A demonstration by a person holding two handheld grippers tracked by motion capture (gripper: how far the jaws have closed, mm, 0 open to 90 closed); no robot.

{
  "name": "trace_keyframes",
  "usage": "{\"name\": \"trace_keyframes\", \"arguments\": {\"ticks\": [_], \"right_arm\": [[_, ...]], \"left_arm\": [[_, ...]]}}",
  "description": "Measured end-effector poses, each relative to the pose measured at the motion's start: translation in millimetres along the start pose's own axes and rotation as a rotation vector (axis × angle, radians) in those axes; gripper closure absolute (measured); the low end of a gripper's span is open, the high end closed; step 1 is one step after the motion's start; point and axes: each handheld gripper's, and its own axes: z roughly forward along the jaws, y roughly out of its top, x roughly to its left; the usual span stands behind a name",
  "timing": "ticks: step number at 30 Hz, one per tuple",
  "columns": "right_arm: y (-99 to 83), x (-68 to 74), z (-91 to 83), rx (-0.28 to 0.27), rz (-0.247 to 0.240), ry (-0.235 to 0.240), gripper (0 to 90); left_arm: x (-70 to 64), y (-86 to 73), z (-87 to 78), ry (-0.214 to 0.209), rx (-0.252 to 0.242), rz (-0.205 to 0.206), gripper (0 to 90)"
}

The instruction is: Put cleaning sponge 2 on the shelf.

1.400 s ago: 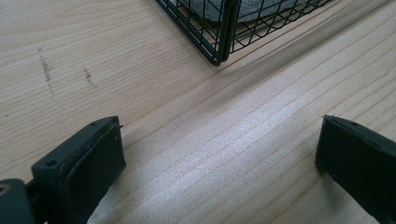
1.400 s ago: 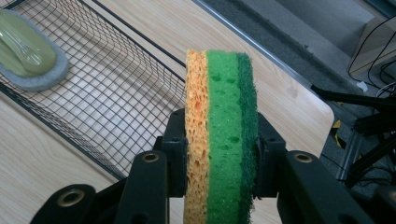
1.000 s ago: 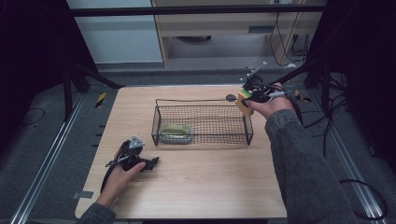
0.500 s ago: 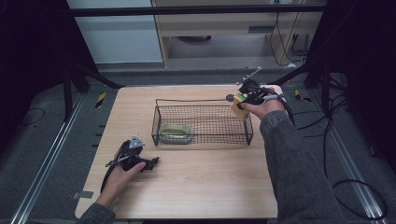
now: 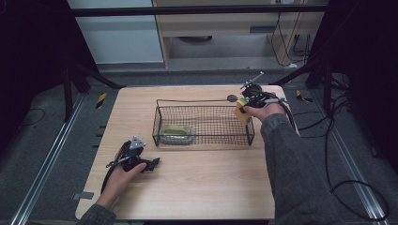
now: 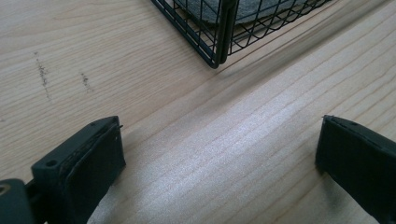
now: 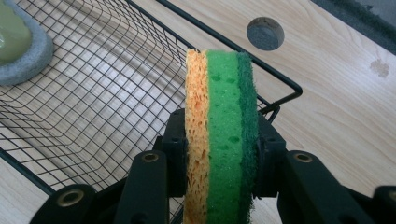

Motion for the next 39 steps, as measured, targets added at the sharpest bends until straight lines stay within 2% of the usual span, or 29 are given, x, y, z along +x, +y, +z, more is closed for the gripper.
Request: {"name": "trace_keyframes", "arguments": {"ticks": [7, 21, 31, 39], "right_arm": [[-3.9, -1.7, 5.7, 0.004, 0.02, 0.009, 64.8], [-7.6, 0.4, 19.3, 0.026, 0.013, 0.002, 64.6], [-6.5, 4.3, 30.9, 0.048, -0.022, -0.017, 64.3], [-5.2, 6.4, 35.9, 0.056, -0.019, -0.026, 64.1]], "left_arm": [[-0.1, -0.1, 0.2, 0.0, -0.002, -0.001, 0.0], [-0.1, 0.0, 0.2, 0.0, -0.002, -0.001, 0.0], [-0.1, 0.1, 0.3, 0.0, -0.002, 0.001, 0.0], [0.0, 0.4, 0.6, -0.002, -0.002, 0.003, 0.0]]}}
